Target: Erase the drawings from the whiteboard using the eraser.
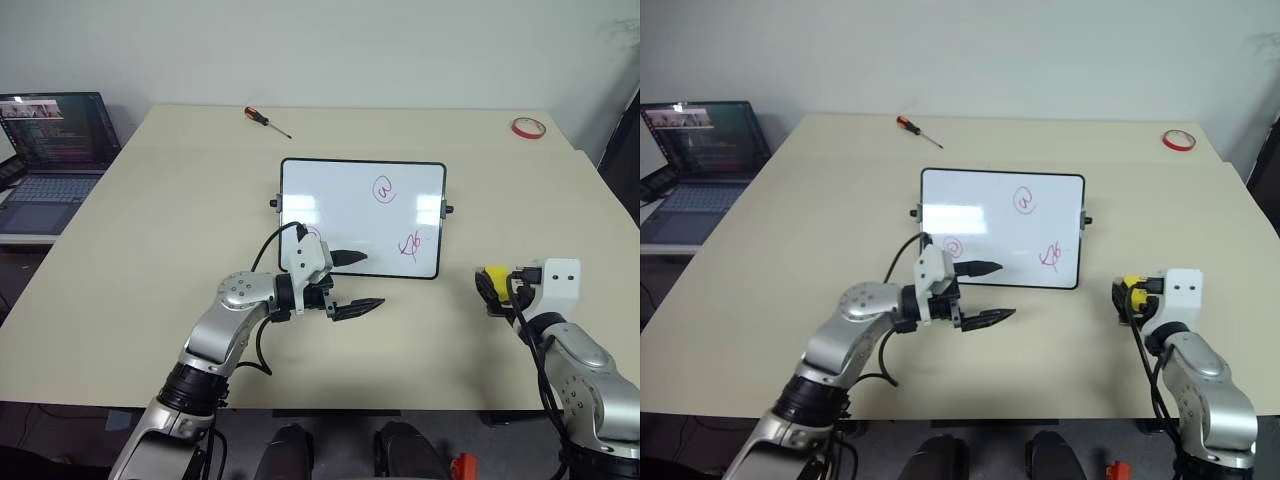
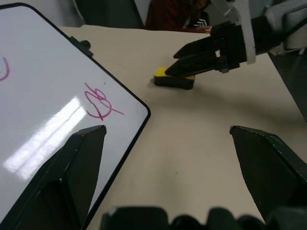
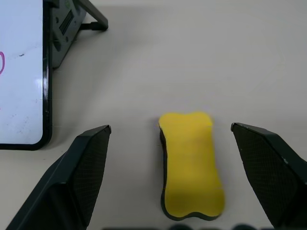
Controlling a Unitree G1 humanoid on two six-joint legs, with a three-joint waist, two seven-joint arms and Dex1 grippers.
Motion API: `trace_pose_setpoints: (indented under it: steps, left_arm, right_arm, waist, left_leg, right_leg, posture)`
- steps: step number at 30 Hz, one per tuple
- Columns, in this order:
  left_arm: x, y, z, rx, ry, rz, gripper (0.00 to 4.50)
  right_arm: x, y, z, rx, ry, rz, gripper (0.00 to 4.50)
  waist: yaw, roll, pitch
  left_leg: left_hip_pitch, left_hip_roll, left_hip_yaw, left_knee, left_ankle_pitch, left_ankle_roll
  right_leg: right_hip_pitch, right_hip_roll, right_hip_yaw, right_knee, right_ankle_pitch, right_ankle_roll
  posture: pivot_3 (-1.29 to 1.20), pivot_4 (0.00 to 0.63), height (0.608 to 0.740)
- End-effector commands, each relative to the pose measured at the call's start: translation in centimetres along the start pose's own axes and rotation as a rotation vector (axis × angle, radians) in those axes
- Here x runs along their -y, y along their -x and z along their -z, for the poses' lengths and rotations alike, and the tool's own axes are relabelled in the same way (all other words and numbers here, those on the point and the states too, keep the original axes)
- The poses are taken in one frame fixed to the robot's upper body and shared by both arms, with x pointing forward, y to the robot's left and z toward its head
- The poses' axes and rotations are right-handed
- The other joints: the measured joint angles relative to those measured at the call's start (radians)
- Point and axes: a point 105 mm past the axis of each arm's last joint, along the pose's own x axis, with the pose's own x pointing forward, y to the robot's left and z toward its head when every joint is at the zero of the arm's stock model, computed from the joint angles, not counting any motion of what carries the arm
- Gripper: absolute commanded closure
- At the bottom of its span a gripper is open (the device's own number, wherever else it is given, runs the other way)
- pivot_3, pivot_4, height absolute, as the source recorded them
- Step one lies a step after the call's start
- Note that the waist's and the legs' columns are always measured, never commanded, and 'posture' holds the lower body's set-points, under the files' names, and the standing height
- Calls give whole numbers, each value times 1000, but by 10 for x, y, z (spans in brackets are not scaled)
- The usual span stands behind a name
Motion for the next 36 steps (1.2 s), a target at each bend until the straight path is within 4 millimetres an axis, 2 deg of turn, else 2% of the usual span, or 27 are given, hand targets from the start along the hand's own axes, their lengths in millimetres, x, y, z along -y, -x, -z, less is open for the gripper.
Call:
trace_pose_setpoints:
  steps: [1,8,26,29,36]
  left_arm:
    - [2,-13,-14,39,-66,57,0]
    - [3,-24,-21,55,-108,74,0]
    - [3,-25,-23,42,-140,79,0]
    - [3,-24,-22,41,-140,77,0]
    - [2,-26,-23,43,-143,76,0]
  right_arm:
    - [-2,-6,-6,7,-7,-1,85]
    - [2,-10,-1,-14,-13,27,85]
    - [8,-14,-2,-15,-66,73,85]
    - [13,-14,-1,-17,-70,100,651]
    - [16,-15,-4,-10,-78,111,3165]
  waist:
    - [0,0,0]
    - [-1,0,0]
    - [0,0,0]
    - [0,0,0]
    - [-1,0,0]
  left_leg:
    - [0,0,0,0,0,0]
    - [-1,0,0,0,0,0]
    - [-1,0,0,0,0,0]
    - [-1,0,0,0,0,0]
    - [-1,0,0,0,0,0]
  right_leg:
    - [0,0,0,0,0,0]
    - [-1,0,0,0,0,0]
    - [-1,0,0,0,0,0]
    - [-1,0,0,0,0,0]
    - [-1,0,0,0,0,0]
  posture:
    - [0,150,740]
    - [0,150,740]
    - [0,150,740]
    - [0,150,740]
    - [0,150,740]
